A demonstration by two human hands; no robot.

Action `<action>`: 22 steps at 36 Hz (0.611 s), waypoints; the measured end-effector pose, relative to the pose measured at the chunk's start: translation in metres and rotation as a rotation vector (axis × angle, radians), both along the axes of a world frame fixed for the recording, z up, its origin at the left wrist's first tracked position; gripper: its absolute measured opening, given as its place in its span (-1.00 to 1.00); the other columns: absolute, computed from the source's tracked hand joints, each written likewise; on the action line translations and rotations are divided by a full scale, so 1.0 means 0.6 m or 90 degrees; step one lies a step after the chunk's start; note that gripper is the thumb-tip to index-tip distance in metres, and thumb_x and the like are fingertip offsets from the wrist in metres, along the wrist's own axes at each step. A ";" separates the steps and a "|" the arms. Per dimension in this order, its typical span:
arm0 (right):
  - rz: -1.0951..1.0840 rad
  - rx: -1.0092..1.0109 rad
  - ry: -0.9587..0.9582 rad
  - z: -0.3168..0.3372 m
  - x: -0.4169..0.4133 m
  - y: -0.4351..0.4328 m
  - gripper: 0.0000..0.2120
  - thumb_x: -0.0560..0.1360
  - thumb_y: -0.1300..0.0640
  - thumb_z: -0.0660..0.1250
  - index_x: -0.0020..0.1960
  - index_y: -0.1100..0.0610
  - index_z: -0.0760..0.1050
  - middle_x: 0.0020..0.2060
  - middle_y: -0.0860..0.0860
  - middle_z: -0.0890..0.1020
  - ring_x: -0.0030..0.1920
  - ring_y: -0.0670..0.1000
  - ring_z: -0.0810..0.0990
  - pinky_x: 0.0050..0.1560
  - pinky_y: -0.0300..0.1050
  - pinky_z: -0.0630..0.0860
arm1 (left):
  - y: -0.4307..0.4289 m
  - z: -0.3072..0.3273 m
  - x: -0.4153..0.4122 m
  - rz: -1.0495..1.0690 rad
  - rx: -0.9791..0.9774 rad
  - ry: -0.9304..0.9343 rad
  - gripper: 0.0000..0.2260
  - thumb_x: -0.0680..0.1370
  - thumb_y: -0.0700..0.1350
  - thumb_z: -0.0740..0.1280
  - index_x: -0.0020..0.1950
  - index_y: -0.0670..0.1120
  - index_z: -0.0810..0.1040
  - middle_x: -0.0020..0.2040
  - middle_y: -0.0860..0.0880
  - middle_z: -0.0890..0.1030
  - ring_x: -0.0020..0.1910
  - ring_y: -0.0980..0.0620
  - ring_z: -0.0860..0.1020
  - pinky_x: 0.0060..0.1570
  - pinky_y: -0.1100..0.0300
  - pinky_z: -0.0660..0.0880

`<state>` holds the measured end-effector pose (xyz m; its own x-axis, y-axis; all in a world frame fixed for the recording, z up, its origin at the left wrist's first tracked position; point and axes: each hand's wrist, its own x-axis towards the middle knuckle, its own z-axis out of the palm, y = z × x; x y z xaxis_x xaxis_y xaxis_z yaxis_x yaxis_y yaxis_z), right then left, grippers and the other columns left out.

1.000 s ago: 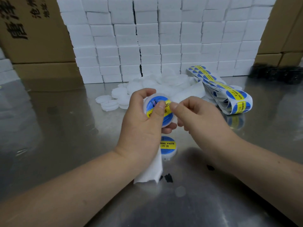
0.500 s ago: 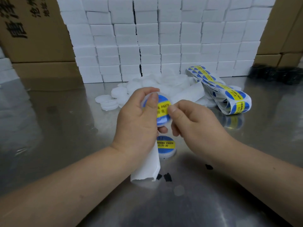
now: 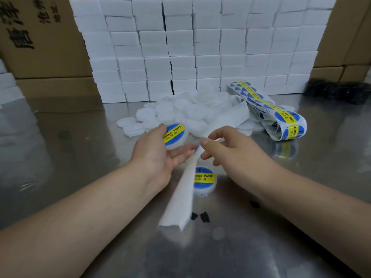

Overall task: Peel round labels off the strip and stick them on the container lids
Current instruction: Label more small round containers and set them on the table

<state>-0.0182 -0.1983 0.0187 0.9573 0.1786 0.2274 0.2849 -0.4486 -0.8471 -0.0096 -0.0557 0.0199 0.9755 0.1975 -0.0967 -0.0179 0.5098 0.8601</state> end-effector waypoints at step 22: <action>-0.054 -0.056 0.068 -0.004 0.011 0.008 -0.41 0.33 0.03 0.40 0.33 0.05 0.34 0.09 -0.01 0.55 0.07 -0.03 0.54 0.01 -0.13 0.49 | -0.016 -0.008 -0.009 -0.154 -0.071 -0.011 -0.76 0.59 -0.10 0.16 -0.16 -0.18 0.52 -0.34 -0.13 0.63 -0.36 -0.12 0.62 -0.39 0.10 0.59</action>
